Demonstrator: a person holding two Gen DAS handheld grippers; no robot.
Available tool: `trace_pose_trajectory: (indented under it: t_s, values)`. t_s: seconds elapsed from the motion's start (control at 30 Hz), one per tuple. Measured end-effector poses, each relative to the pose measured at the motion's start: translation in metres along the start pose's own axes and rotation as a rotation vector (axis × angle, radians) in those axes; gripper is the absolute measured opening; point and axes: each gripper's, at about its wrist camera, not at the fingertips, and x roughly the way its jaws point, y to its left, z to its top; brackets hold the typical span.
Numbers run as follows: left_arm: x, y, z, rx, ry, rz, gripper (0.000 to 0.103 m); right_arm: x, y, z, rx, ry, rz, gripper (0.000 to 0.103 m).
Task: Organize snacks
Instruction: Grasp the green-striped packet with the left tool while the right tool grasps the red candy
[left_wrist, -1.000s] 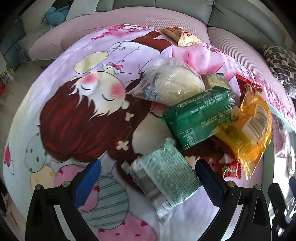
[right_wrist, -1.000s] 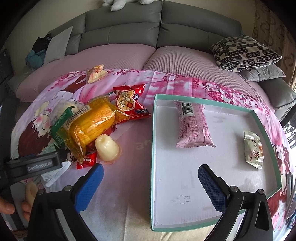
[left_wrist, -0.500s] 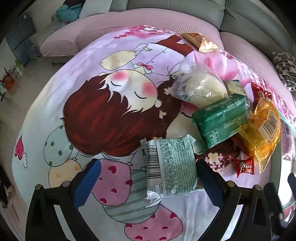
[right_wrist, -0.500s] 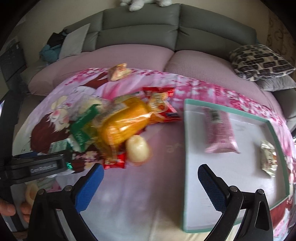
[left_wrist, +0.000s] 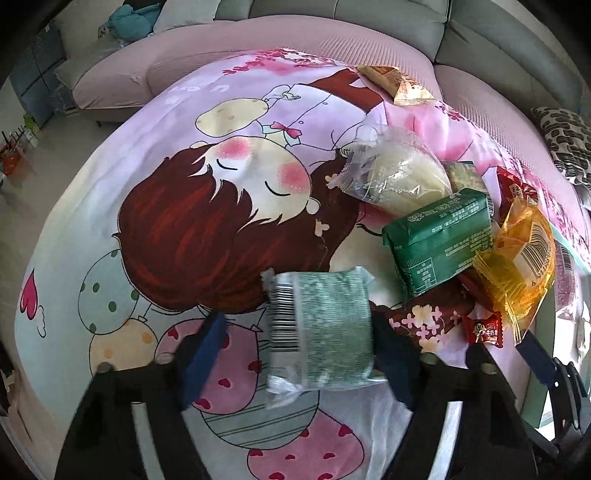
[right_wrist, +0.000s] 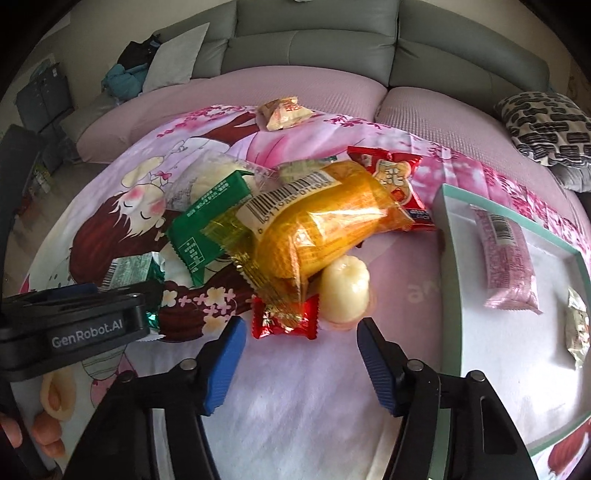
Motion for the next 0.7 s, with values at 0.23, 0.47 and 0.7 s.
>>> trace_pose_trajectory:
  t_s: [0.23, 0.47, 0.7]
  values:
    - [-0.002, 0.002, 0.000, -0.002, -0.009, -0.016, 0.056, 0.011, 0.008, 0.000, -0.028, 0.018, -0.002, 0.053]
    - [-0.001, 0.002, 0.003, -0.002, -0.017, -0.018, 0.052, 0.015, 0.011, 0.001, -0.039, 0.023, -0.005, 0.035]
    - [-0.007, 0.008, 0.003, -0.011, -0.035, -0.017, 0.051, 0.011, 0.009, 0.001, -0.033, 0.018, 0.010, 0.030]
